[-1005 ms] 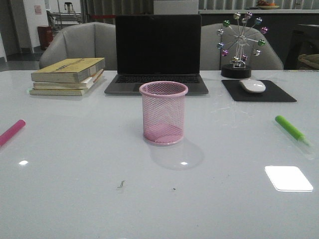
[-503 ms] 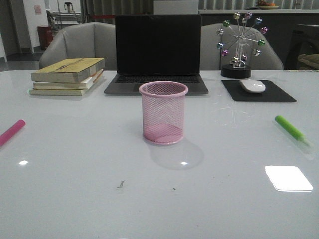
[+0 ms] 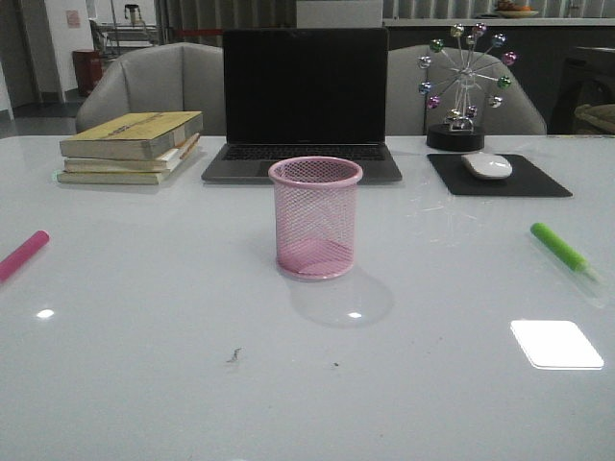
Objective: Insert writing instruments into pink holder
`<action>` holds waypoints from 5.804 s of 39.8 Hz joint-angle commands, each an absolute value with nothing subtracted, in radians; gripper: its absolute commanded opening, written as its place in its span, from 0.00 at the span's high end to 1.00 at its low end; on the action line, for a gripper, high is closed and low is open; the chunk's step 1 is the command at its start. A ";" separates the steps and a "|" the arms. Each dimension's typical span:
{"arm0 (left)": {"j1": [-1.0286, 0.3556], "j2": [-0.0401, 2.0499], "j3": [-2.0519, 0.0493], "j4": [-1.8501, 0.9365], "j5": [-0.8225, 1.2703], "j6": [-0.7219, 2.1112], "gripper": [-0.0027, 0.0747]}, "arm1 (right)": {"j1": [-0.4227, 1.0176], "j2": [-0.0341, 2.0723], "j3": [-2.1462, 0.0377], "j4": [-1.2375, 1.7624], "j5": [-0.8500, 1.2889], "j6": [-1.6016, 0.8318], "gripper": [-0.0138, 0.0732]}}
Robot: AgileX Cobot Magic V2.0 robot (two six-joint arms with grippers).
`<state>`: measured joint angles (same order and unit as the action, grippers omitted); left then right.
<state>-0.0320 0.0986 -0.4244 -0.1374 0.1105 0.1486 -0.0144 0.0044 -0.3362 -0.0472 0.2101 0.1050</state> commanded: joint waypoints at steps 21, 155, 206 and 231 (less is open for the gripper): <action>-0.032 0.586 -0.738 -0.137 0.041 0.144 0.85 | -0.014 0.496 -0.662 -0.102 0.149 0.106 0.81; -0.032 0.895 -0.747 -0.146 0.170 0.144 0.80 | -0.014 1.705 -1.294 0.017 0.659 0.040 0.39; -0.032 0.895 -0.747 -0.146 0.170 0.144 0.85 | -0.014 2.000 -1.324 0.026 0.704 -0.046 0.40; -0.032 0.895 -0.747 -0.146 0.170 0.144 0.85 | -0.004 2.035 -1.378 0.094 0.751 -0.046 0.65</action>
<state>-0.0320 0.9005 -0.7153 -0.1374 0.2518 0.1486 -0.0127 2.0401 -1.3606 0.0671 0.7233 -0.0401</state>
